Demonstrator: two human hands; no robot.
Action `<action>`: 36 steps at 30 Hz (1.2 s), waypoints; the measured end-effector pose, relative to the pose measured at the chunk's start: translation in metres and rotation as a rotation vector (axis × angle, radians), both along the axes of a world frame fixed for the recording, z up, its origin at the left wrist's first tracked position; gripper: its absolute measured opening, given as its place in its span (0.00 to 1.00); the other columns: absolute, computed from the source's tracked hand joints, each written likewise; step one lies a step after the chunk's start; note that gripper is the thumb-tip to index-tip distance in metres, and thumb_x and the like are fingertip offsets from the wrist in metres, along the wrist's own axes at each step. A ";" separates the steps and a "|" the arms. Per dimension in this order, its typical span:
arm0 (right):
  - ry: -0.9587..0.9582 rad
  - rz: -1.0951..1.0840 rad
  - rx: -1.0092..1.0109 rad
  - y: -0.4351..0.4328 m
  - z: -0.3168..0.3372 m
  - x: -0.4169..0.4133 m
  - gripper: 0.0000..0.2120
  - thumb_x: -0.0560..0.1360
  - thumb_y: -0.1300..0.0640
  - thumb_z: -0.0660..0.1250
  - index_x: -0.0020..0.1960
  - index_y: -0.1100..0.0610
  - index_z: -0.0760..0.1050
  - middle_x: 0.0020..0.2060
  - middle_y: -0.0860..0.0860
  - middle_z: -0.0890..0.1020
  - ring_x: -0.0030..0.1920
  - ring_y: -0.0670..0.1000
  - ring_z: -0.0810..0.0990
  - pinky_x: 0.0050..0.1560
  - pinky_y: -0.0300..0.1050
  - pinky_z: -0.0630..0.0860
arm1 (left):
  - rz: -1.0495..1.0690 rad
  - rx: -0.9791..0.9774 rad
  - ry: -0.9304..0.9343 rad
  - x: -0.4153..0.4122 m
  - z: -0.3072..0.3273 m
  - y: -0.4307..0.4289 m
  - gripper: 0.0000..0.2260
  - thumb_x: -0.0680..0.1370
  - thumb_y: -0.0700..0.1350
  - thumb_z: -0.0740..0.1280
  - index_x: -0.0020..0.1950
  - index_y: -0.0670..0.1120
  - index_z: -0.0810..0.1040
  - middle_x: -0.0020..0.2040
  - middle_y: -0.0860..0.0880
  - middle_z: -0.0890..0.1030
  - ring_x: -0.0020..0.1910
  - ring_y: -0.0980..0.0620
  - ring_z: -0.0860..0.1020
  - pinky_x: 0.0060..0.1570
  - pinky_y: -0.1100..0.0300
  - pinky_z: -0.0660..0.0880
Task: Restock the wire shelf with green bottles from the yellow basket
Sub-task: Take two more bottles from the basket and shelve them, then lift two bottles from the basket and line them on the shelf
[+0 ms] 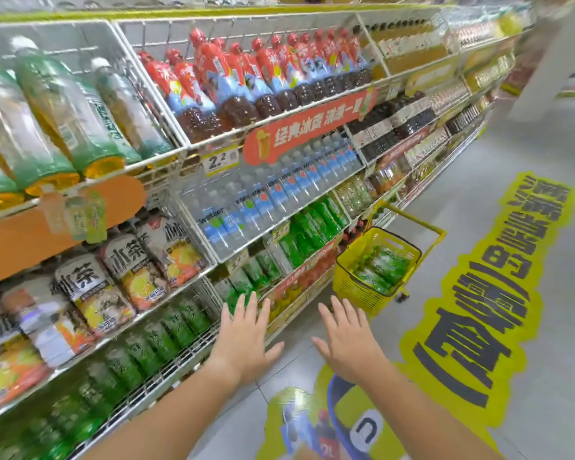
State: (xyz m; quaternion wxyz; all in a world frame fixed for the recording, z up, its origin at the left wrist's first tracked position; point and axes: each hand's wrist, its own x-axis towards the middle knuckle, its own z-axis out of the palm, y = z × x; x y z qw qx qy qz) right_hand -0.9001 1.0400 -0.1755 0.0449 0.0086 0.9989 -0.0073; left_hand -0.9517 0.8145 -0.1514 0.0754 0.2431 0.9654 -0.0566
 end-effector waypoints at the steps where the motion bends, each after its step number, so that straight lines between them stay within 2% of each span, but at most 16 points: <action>1: 0.004 -0.017 -0.003 0.012 0.001 0.003 0.33 0.75 0.35 0.52 0.70 0.55 0.74 0.66 0.59 0.77 0.64 0.64 0.77 0.58 0.64 0.76 | -0.014 -0.008 0.001 -0.001 0.003 0.013 0.45 0.71 0.70 0.36 0.83 0.47 0.43 0.83 0.40 0.46 0.81 0.38 0.46 0.77 0.36 0.46; 3: 0.006 -0.050 -0.009 0.036 0.001 0.007 0.33 0.77 0.35 0.50 0.69 0.55 0.75 0.66 0.59 0.77 0.64 0.63 0.77 0.57 0.63 0.77 | -0.042 -0.017 0.005 -0.003 0.010 0.040 0.43 0.75 0.70 0.41 0.83 0.47 0.42 0.83 0.40 0.45 0.81 0.38 0.45 0.77 0.36 0.46; 6: 0.022 -0.075 -0.011 0.079 0.002 0.010 0.37 0.80 0.35 0.40 0.69 0.56 0.76 0.65 0.60 0.78 0.63 0.63 0.78 0.56 0.63 0.77 | -0.070 0.003 0.004 -0.008 0.016 0.084 0.40 0.79 0.68 0.49 0.83 0.46 0.42 0.83 0.40 0.44 0.81 0.38 0.44 0.77 0.36 0.46; 10: 0.053 -0.097 -0.004 0.148 0.003 0.008 0.38 0.80 0.35 0.37 0.68 0.56 0.75 0.65 0.61 0.77 0.63 0.64 0.78 0.56 0.65 0.78 | -0.100 0.002 0.006 -0.018 0.019 0.157 0.41 0.79 0.69 0.50 0.83 0.46 0.43 0.83 0.40 0.44 0.81 0.38 0.43 0.77 0.35 0.45; 13: 0.044 -0.121 -0.013 0.205 0.012 0.004 0.35 0.80 0.35 0.44 0.67 0.56 0.76 0.63 0.60 0.79 0.61 0.64 0.80 0.54 0.63 0.79 | -0.128 -0.006 0.017 -0.026 0.020 0.221 0.41 0.78 0.70 0.48 0.83 0.47 0.43 0.83 0.40 0.45 0.81 0.38 0.44 0.76 0.34 0.45; 15: 0.035 -0.133 -0.011 0.242 0.017 0.002 0.33 0.75 0.36 0.52 0.66 0.57 0.77 0.62 0.61 0.80 0.58 0.64 0.81 0.53 0.62 0.79 | -0.149 -0.012 0.022 -0.032 0.020 0.263 0.43 0.74 0.71 0.41 0.83 0.47 0.44 0.83 0.40 0.46 0.81 0.37 0.45 0.76 0.34 0.45; 17: 0.029 -0.138 -0.005 0.277 0.021 0.000 0.33 0.72 0.36 0.54 0.67 0.57 0.75 0.62 0.61 0.80 0.58 0.64 0.81 0.53 0.62 0.79 | -0.163 -0.009 0.007 -0.036 0.020 0.300 0.46 0.70 0.71 0.36 0.83 0.47 0.44 0.83 0.40 0.46 0.81 0.37 0.45 0.76 0.34 0.45; 20: 0.027 -0.166 0.007 0.326 0.024 -0.003 0.33 0.71 0.37 0.55 0.67 0.56 0.74 0.62 0.61 0.79 0.60 0.64 0.80 0.59 0.61 0.75 | -0.191 -0.018 -0.009 -0.045 0.021 0.350 0.42 0.76 0.70 0.43 0.83 0.47 0.42 0.83 0.40 0.44 0.81 0.37 0.44 0.76 0.34 0.44; 24: 0.026 -0.185 0.026 0.382 0.028 -0.020 0.33 0.73 0.37 0.53 0.67 0.57 0.76 0.62 0.61 0.79 0.60 0.65 0.79 0.56 0.63 0.78 | -0.209 -0.016 -0.033 -0.066 0.021 0.407 0.41 0.79 0.69 0.50 0.83 0.47 0.42 0.83 0.40 0.45 0.81 0.37 0.44 0.76 0.34 0.45; 29: 0.017 -0.171 0.067 0.437 0.026 -0.066 0.33 0.78 0.37 0.49 0.68 0.58 0.76 0.64 0.61 0.78 0.62 0.64 0.79 0.56 0.63 0.78 | -0.221 -0.052 -0.036 -0.115 0.010 0.465 0.40 0.79 0.69 0.49 0.83 0.47 0.41 0.83 0.40 0.44 0.81 0.37 0.44 0.76 0.34 0.45; 33: 0.052 -0.136 0.111 0.480 0.017 -0.123 0.32 0.73 0.38 0.57 0.67 0.57 0.76 0.65 0.60 0.78 0.62 0.63 0.78 0.57 0.62 0.77 | -0.181 -0.026 -0.097 -0.173 -0.001 0.498 0.40 0.79 0.69 0.50 0.83 0.48 0.40 0.83 0.41 0.44 0.81 0.38 0.43 0.77 0.35 0.43; 36: 0.058 -0.126 0.104 0.510 0.011 -0.171 0.32 0.74 0.37 0.56 0.67 0.57 0.75 0.65 0.60 0.78 0.63 0.62 0.78 0.58 0.61 0.77 | -0.196 -0.080 -0.118 -0.212 -0.003 0.516 0.40 0.80 0.69 0.50 0.82 0.47 0.39 0.83 0.40 0.44 0.81 0.36 0.44 0.76 0.34 0.43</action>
